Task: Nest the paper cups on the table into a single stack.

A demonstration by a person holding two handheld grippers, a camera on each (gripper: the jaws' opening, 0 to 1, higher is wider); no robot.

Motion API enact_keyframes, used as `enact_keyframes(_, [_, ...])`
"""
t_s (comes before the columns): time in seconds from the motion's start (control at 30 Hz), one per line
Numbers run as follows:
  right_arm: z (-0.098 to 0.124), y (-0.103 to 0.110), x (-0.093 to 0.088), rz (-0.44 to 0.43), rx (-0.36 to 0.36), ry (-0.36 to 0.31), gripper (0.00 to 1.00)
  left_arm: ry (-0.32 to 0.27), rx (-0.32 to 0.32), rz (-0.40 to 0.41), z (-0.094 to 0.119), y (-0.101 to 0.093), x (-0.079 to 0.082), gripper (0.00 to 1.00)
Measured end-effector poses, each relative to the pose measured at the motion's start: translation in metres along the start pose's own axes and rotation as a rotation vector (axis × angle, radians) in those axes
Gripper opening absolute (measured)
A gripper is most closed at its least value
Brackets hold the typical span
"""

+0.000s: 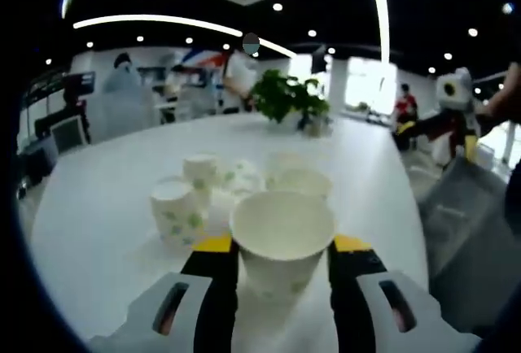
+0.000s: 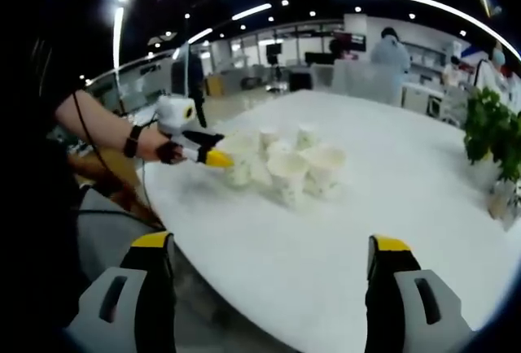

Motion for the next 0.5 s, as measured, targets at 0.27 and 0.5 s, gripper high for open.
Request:
enact_keyframes(0.27, [-0.002,0.003,0.000,-0.009,0.008,-0.009,0.96,0.004,-0.061,-0.011,0.000,-0.020,-0.007,0.41])
enact_keyframes(0.5, [-0.002,0.002,0.000,-0.013,0.008,-0.013,0.96,0.009,-0.099,-0.032,0.001,-0.035,-0.011,0.41])
Point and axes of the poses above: the point that each gripper's makers call its tool centre point, and the gripper's own axes: z roughly backward along the fingers, y roughly to its left, x roughly out of its top, the point moved 3 cm from there along z, roughly backward along the fingers, and after that the axes turned 7 degrees about y, right-handed, at the moved point
